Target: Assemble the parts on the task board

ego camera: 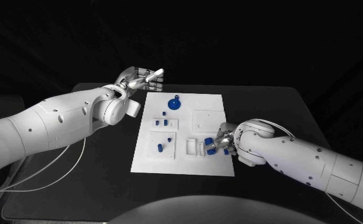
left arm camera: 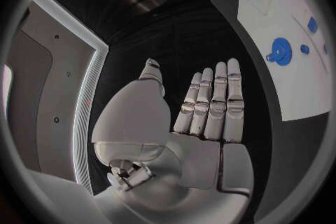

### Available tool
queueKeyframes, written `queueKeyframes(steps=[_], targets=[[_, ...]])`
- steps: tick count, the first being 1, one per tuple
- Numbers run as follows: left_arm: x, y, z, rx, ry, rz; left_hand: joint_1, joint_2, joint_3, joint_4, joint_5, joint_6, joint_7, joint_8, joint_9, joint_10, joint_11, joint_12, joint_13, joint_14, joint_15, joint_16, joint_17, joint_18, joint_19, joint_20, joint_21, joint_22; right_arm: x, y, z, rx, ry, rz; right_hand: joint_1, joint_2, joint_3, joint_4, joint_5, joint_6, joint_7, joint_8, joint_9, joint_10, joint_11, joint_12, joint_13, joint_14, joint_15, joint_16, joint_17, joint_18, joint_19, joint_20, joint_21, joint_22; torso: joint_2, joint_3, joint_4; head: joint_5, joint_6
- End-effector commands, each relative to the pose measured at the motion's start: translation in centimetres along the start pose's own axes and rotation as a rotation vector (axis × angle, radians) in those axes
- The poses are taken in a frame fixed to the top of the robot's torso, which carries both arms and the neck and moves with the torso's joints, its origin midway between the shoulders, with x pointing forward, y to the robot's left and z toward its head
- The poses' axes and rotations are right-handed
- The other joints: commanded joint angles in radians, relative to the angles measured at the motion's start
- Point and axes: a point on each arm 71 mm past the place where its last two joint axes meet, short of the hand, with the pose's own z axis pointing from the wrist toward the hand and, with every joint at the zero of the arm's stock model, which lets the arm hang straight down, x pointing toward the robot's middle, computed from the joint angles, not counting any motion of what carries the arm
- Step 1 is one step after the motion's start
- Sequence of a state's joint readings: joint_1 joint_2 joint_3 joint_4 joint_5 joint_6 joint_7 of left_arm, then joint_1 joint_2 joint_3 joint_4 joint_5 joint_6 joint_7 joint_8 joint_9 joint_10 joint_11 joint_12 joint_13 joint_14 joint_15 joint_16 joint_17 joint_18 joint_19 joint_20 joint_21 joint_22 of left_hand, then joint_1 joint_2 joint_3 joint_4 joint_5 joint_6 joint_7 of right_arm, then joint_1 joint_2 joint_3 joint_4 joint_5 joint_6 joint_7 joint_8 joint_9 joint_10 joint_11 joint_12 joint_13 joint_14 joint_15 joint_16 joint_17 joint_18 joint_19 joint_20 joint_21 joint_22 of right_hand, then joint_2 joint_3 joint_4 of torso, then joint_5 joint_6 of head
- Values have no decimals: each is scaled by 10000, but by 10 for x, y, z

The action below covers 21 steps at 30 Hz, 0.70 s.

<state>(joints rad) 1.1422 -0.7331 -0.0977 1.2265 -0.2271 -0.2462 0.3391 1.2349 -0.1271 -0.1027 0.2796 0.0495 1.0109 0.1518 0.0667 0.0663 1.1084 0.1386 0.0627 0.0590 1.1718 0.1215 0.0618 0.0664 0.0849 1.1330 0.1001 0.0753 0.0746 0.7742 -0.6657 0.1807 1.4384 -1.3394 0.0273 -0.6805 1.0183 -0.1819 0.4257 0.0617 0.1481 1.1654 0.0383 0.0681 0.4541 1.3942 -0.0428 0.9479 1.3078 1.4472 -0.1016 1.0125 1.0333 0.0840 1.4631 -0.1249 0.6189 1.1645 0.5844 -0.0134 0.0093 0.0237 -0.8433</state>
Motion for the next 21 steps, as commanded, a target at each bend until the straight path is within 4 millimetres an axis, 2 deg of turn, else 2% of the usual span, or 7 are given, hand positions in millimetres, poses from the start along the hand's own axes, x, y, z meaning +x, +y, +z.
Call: queueKeyframes(steps=[1, 4, 5, 8, 11, 15, 21], targets=[[3, 0, 1, -20, 247, -159, 32, 1, 30, -3, -23, -93, -3, -20, 2, -63, -10, -33, 1, -81, -10, 2, -10, -52, -69, 31, -27, -13, 6, -2, 3, 73, 64, -59, 279, 344, -48, -485, 838, -44, -24, -44, -75, 3, -48, -23, 248, 49, -13, -29, -4, -112, 482, -1, -9, 17, 6, -5, 6, -4, 5], [3, 0, 1, -43, 265, -163, 37, 7, 34, -13, -23, -95, -2, -21, 2, -62, -11, -33, 1, -80, -10, 3, -10, -52, -71, 31, -27, -13, 7, -3, 5, 121, 113, 14, 298, 493, -98, -884, 1732, -53, -31, -45, -111, -10, -62, -26, 250, 48, -23, -25, -12, -120, 485, -9, 8, 40, 6, -6, 0, -1, -5], [3, 0, 1, -47, 269, -164, 37, 7, 34, -13, -23, -95, -2, -21, 2, -62, -11, -33, 1, -80, -10, 3, -10, -52, -71, 31, -27, -13, 7, -3, 5, 134, 125, 28, -40, 805, -339, -1554, 1860, -54, -53, -50, -207, -20, -56, -25, 254, 55, -12, 0, -24, -141, 484, -6, 9, 76, 5, -8, 1, -3, -5], [4, 0, 1, -65, 292, -163, 36, 37, 49, -43, -22, -88, -6, -19, 3, -62, -10, -33, 1, -79, -9, 2, -9, -49, -72, 33, -25, -12, 10, -4, 8, 202, 192, 64, -51, 837, -277, -1677, 2238, -50, -27, -47, -249, -31, -67, -34, 250, 43, -21, 0, -31, -128, 487, -12, 4, 89, 9, -6, 6, 0, -2], [4, 0, 1, -84, 330, -160, 36, 37, 49, -43, -22, -88, -6, -19, 3, -62, -10, -33, 1, -79, -9, 2, -9, -49, -72, 33, -25, -12, 13, -4, 10, 255, 265, 99, -2, 809, -213, -1878, 3079, -51, -12, -47, -286, -51, -70, -48, 248, 39, -25, 1, -36, -131, 485, -15, 2, 100, 17, 2, 11, 3, -11], [5, 0, 1, -111, 353, -146, 41, 60, 62, -72, -22, -88, -5, -20, 3, -58, -11, -33, 1, -78, -10, 2, -9, -47, -72, 33, -24, -11, 14, -4, 11, 288, 262, 208, -71, 843, -156, -2135, 3812, -73, 21, -49, -404, -77, -65, -67, 245, 30, -20, -9, -56, -127, 483, -11, -25, 111, 13, -1, 8, 3, -19], [5, 1, 1, -149, 387, -131, 29, 78, 72, -106, -22, -93, -4, -19, 4, -51, -12, -32, 2, -70, -11, 1, -8, -46, -73, 35, -22, -11, 13, -2, 11, 270, 133, 504, -207, 902, -95, -2383, 4094, -13, 29, -49, -615, -60, -71, -67, 237, 35, -18, 15, -56, -129, 488, -5, -9, 157, 12, -10, 7, 3, -27]])
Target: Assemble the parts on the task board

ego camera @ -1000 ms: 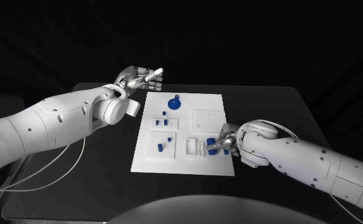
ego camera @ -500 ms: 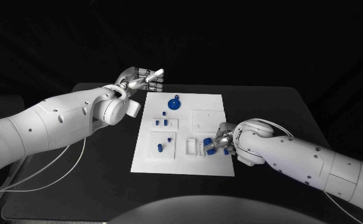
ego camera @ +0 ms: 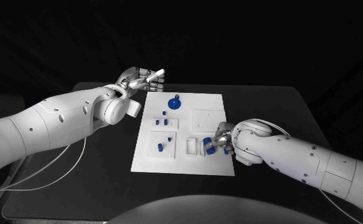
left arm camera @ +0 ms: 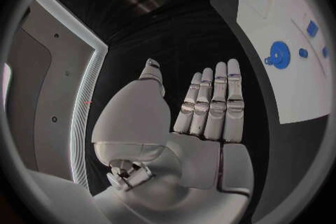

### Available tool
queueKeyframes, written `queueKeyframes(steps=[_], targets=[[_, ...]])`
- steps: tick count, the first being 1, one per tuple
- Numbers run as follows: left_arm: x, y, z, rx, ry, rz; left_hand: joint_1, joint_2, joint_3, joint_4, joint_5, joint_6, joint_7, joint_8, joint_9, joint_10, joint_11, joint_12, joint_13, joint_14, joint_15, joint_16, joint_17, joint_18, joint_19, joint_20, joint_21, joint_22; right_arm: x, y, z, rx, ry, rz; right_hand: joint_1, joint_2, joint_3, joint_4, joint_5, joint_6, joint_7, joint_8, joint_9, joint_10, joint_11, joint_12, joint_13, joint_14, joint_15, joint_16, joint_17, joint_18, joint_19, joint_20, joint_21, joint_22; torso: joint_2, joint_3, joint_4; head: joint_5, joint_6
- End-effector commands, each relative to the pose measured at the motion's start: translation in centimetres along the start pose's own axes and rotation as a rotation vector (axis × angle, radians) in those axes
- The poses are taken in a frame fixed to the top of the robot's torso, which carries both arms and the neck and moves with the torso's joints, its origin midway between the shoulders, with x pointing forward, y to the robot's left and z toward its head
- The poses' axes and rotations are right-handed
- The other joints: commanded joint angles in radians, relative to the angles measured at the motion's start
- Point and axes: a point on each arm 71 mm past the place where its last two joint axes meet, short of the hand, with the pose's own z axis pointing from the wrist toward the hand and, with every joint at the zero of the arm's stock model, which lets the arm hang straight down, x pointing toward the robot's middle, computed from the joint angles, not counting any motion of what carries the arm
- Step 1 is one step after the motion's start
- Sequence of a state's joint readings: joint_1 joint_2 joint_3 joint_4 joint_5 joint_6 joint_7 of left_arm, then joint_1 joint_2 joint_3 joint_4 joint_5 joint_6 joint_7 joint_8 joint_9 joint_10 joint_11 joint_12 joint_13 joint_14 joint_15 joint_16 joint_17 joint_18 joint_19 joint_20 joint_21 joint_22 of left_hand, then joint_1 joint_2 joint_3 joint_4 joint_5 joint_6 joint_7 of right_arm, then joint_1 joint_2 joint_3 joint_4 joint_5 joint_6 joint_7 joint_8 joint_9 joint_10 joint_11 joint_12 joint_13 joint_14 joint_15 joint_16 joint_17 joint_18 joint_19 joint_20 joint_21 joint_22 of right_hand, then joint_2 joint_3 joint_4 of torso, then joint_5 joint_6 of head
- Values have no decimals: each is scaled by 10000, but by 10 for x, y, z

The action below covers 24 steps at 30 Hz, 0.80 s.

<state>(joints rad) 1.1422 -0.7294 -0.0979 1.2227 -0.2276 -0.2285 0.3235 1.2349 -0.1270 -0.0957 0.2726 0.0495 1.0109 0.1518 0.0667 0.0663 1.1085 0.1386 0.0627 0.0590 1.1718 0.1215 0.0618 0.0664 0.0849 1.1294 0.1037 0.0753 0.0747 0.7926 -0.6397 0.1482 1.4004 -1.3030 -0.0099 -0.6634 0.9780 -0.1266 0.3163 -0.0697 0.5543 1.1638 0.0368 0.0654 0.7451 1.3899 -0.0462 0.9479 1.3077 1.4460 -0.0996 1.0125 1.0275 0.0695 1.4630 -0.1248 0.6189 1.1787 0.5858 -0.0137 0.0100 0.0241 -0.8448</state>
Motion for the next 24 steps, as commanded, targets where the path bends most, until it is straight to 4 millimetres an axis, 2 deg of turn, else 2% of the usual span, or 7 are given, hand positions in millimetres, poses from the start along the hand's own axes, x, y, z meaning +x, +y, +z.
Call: queueKeyframes(steps=[1, 7, 14, 20, 24], targets=[[3, 0, 1, -1, 222, -77, 29, 78, 2, -35, -22, -94, -4, -19, 4, -53, -11, -32, 1, -70, -11, 1, -8, -46, -37, -1, -23, -12, 10, -5, 3, 289, 124, 273, 187, 351, 995, -1083, 34, 7, 42, -22, -3540, -16, -38, -63, 239, 45, -39, 15, 1, 17, 490, -9, -5, 20, 3, -5, 1, -2, -7], [3, 0, 1, -26, 245, -65, 29, 78, 2, -35, -22, -94, -4, -19, 4, -53, -11, -32, 1, -70, -11, 1, -8, -46, -37, -1, -23, -12, 5, -1, 0, 176, -45, 578, 173, 361, 902, -1142, 55, 102, 10, -21, -3613, 38, -65, -136, 166, 43, -56, 35, -2, 3, 502, -23, 56, 73, -2, -17, -2, 16, 0], [2, 0, 0, -48, 234, -39, 6, 115, 18, -82, -21, -90, -4, -18, 5, -49, -12, -33, 1, -57, -13, 2, -7, -43, -31, -1, -20, -10, -4, 2, -7, 40, -200, 884, 196, 371, 882, -1155, 20, 151, -9, -16, -3623, 63, -77, -201, 102, 44, -63, 39, -11, -6, 502, -33, 86, 96, 6, -3, 4, 56, 14], [1, 0, 0, -57, 240, -25, -2, 122, 23, -124, -22, -75, -9, -15, 7, -47, -14, -32, 1, -60, -12, 2, -7, -41, -28, 0, -18, -9, -19, 7, -18, -169, -377, 1231, 207, 373, 867, -1161, 21, 179, -20, -16, -3634, 80, -86, -203, 82, 45, -71, 41, -17, -9, 505, -41, 104, 108, 3, -11, -5, 74, 44], [2, 0, 0, -61, 256, -20, -2, 122, 23, -124, -22, -75, -9, -15, 7, -47, -14, -32, 1, -60, -12, 2, -7, -41, -28, 0, -18, -9, -24, 12, -23, -316, -400, 1321, 223, 369, 865, -1176, 32, 190, -19, -19, -3644, 82, -86, -201, 77, 46, -73, 54, -10, -12, 504, -43, 111, 115, 13, 1, 2, 68, 56]])
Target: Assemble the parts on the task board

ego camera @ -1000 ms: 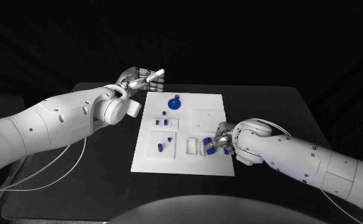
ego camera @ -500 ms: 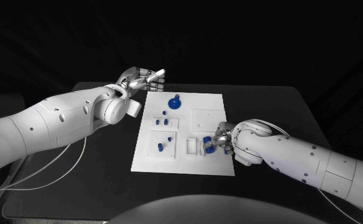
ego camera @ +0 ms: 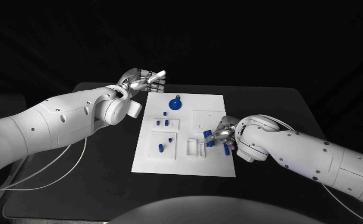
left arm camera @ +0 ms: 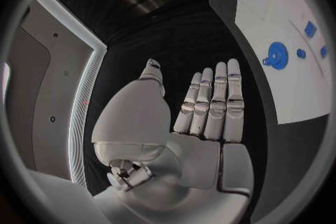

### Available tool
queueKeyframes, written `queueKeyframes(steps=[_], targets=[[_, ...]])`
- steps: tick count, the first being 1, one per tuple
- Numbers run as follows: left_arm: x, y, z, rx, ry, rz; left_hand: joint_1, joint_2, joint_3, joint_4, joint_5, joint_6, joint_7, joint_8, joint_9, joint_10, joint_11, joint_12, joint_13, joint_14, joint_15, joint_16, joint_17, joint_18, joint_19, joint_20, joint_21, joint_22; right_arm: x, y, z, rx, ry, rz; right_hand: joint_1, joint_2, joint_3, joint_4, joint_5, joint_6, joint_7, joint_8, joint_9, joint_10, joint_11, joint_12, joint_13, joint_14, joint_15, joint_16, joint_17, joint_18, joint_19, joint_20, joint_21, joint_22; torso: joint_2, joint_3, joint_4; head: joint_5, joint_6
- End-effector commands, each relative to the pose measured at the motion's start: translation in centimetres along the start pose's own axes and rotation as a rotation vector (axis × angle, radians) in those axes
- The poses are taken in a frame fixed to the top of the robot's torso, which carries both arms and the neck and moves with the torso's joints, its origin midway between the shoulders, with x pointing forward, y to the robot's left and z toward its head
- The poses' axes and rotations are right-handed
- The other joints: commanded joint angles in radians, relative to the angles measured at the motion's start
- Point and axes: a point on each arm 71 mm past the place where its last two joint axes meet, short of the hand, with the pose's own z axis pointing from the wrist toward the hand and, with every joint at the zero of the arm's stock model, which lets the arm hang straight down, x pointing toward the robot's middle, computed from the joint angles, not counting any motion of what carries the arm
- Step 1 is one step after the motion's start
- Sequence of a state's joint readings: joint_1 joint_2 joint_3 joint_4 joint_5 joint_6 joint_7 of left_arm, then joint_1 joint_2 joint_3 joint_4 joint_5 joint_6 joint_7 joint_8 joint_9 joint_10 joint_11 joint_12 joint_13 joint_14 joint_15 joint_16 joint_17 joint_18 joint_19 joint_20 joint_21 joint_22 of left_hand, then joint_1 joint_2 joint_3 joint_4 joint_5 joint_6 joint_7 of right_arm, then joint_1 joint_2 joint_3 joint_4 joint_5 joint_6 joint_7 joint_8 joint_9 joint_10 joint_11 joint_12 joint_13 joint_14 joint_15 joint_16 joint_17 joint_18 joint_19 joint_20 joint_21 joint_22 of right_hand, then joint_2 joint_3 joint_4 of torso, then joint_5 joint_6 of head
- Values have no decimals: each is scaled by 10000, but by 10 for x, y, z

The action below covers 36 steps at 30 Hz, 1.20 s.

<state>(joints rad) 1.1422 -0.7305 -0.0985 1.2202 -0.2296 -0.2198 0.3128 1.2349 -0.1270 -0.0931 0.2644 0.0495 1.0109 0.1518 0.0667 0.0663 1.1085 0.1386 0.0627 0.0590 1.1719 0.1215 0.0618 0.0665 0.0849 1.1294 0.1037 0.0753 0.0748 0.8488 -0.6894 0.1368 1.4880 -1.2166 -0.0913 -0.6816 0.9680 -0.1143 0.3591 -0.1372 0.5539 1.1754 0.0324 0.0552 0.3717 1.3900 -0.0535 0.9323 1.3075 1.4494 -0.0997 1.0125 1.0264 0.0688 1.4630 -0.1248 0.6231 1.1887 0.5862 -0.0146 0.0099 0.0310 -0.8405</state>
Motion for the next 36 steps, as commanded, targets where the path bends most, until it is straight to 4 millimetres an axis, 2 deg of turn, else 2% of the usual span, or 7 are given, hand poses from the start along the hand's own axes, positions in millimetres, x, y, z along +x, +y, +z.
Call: queueKeyframes(steps=[1, 5, 18, 36], targets=[[2, -1, 0, 55, 199, -24, -2, 122, -3, -42, -22, -75, -9, -15, 7, -48, -14, -32, 2, -60, -12, 2, -7, -41, -28, 0, -18, -10, 0, 3, -3, -2, 109, 413, 323, 245, 438, -501, 36, 74, 25, 84, 90, 81, -13, -46, 78, 12, -72, 54, 1, -5, 504, -43, 69, 15, 12, 8, 7, -10, 21], [3, -1, 1, 50, 221, -23, -29, 146, -5, -97, -21, -62, -13, -17, 6, -54, -12, -34, 1, -57, -14, 2, -7, -39, -26, 0, -19, -10, 2, 9, -3, -60, 417, 449, 316, 262, 423, -496, 34, 75, 26, 82, 69, 76, -10, -42, 75, 9, -67, 57, -1, -12, 496, -39, 69, 23, 20, 3, 20, -11, 42], [4, -1, 1, 34, 298, -20, -29, 146, -5, -97, -21, -62, -13, -17, 6, -54, -12, -34, 1, -57, -14, 2, -7, -39, -26, 0, -19, -10, 27, 22, 3, -138, 1430, 123, 278, 329, 230, -425, -32, 54, 26, 81, -13, 46, -3, -67, 51, 2, -58, 60, -4, -13, 490, -32, 20, 41, 24, 0, 33, 19, 11], [5, -1, 1, -10, 382, -18, -44, 145, -1, -100, -21, -47, -15, -16, 7, -73, -8, -33, 1, -66, -11, 2, -7, -38, -31, 4, -21, -11, 37, 32, 9, -281, 1512, 40, 227, 398, -98, -258, -275, 68, 12, 82, -92, 56, -1, -72, 10, -1, -63, 55, 4, -11, 498, -36, 1, 81, 27, 3, 23, 39, 16]])
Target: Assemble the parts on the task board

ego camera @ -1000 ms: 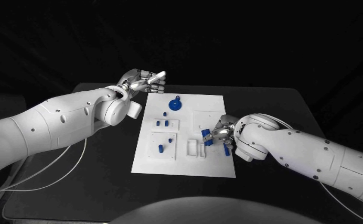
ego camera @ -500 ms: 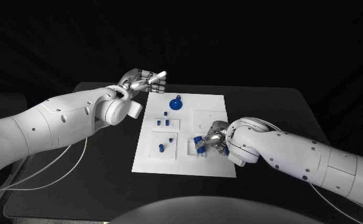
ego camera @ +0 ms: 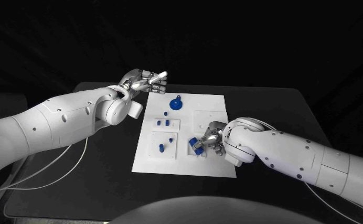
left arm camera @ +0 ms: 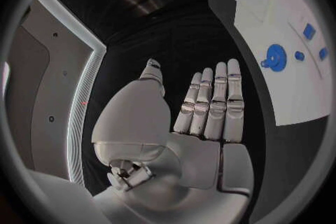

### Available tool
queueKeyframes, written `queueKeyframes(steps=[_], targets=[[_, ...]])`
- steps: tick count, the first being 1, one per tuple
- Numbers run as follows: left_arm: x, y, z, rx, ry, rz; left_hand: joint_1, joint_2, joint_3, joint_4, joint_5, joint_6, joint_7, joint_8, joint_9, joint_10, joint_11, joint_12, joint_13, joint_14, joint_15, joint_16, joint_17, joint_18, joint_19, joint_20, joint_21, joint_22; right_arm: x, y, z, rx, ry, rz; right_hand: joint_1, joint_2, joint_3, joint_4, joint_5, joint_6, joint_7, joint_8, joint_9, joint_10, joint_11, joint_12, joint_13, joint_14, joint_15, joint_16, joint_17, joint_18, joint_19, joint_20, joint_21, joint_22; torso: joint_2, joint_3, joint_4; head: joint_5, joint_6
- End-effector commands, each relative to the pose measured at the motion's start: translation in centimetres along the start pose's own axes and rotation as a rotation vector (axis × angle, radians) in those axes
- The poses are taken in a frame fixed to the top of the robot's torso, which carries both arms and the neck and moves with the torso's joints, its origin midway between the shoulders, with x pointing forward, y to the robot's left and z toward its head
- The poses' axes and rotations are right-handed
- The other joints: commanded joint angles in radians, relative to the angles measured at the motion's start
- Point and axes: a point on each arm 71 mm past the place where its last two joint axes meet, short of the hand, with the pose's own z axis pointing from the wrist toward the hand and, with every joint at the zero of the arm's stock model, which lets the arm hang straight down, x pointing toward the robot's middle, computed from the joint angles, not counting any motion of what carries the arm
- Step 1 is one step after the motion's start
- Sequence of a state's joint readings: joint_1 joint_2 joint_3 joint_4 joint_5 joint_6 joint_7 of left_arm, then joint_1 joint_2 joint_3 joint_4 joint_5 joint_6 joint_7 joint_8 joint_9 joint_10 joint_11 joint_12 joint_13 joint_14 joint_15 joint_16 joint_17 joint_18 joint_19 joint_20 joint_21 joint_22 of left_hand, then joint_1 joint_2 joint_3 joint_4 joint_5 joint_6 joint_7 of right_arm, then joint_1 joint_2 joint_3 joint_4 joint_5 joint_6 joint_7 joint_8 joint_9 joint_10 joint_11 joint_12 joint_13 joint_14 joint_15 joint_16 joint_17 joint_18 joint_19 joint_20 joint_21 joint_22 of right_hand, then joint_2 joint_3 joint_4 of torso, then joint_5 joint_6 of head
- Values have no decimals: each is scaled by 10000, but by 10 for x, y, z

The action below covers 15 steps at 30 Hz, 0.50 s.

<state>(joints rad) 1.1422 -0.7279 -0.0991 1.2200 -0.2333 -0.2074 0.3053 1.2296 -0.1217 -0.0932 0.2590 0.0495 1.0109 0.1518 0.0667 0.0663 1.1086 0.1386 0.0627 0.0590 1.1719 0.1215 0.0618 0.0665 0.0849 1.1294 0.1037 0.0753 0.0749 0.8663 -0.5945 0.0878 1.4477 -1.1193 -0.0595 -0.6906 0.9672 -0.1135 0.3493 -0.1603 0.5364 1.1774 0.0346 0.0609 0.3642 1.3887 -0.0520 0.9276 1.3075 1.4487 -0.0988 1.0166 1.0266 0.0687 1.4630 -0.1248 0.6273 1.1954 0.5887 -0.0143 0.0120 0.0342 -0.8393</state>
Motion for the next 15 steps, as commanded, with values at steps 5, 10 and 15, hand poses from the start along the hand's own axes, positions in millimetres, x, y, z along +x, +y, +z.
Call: queueKeyframes(steps=[5, 10, 15], targets=[[3, -1, 1, 38, 248, -6, 2, 103, 3, -44, -21, -45, -14, -16, 7, -77, -8, -33, 1, -74, -7, 0, -9, -37, -32, 5, -21, -12, 7, 3, 2, -103, 292, -156, 189, 400, -177, 185, -899, 39, -14, 21, -56, 71, -6, -41, -11, 6, -65, 8, 1, -5, 495, -30, -65, 13, -2, -5, 1, 26, 8], [3, -1, 1, 16, 269, -2, -8, 120, 9, -36, -22, -50, -12, -16, 6, -86, -3, -33, 1, -78, -6, 2, -8, -36, -37, 7, -22, -13, 9, 4, 3, -142, 365, -186, 122, 341, -383, 685, -2347, 59, -14, 22, -95, 96, 12, -23, -23, 11, -51, 12, 11, 1, 499, -19, -63, 22, -3, -4, 3, 56, -1], [3, -1, 0, -2, 275, 3, -8, 120, 9, -36, -22, -50, -12, -16, 6, -86, -3, -33, 1, -78, -6, 2, -8, -36, -37, 7, -22, -13, 9, 5, 3, -164, 367, -174, 105, -5, 74, 1679, -3655, 105, 10, 37, -103, 104, 21, -24, -51, 13, -41, 20, 27, 16, 499, -5, -65, 36, -1, -5, 5, 53, -5]])
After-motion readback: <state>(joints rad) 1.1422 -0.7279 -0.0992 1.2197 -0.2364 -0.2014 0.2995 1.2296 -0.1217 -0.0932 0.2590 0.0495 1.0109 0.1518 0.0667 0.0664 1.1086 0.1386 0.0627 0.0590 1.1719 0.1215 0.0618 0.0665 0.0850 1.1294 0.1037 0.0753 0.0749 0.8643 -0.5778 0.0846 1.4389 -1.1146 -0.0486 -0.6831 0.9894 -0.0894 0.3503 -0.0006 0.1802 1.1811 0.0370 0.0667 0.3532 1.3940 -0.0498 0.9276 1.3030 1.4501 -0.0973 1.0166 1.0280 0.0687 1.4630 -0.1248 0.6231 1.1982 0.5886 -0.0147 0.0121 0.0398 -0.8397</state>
